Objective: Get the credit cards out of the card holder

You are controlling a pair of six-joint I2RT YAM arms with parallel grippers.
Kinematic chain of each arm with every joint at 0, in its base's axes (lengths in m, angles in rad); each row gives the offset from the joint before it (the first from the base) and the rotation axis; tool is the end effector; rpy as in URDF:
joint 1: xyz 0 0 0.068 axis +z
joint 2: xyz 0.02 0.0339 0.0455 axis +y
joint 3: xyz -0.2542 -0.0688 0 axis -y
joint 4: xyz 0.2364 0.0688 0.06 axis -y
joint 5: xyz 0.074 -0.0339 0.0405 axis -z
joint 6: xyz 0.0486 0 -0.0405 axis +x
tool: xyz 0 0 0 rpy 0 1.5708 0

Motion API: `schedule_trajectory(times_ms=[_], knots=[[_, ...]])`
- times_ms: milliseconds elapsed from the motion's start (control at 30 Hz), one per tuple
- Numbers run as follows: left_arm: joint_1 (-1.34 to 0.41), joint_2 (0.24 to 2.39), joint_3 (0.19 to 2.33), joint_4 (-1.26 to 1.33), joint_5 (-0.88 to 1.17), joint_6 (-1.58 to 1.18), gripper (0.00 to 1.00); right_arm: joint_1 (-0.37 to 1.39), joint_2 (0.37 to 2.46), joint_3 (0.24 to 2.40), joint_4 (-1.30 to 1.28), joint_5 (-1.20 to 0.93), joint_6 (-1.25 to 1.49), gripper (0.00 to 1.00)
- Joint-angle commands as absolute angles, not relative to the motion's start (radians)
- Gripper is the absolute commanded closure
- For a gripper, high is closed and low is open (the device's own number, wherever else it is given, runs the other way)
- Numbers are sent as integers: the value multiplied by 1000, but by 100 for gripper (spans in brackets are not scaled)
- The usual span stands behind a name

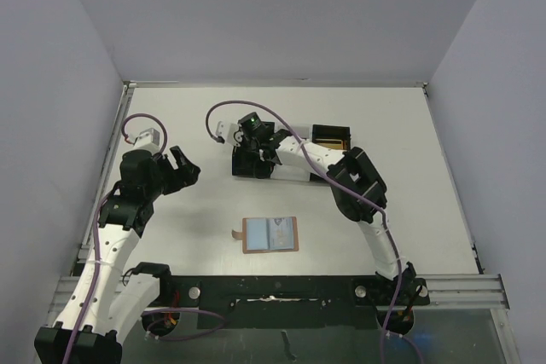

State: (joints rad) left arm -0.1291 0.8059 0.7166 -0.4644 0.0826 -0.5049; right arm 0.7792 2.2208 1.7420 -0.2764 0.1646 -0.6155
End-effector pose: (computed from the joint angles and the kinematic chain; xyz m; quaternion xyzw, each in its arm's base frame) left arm 0.1868 -0.0283 0.2712 -0.1433 0.8611 -0.1859 0.4510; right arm 0.3614 0.3458 0.1766 -0.5625 0.7222 -0.0429 0.4001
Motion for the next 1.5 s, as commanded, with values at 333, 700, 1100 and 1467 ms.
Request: schedule_trajectory(times_ms=[333,700,1100,1467], knots=[[-124,802,725,-418,94,-483,25,778,2274,1783,-168,272,-797,98],[-124,824,716,-391,150,-472,25,778,2262,1744,-141,254,-807,73],[-124,842,713,-384,175,-468,27,769,2281,1774,-186,246,-796,56],[-124,850,712,-382,185,-468,27,752,2294,1806,-210,229,-755,48]])
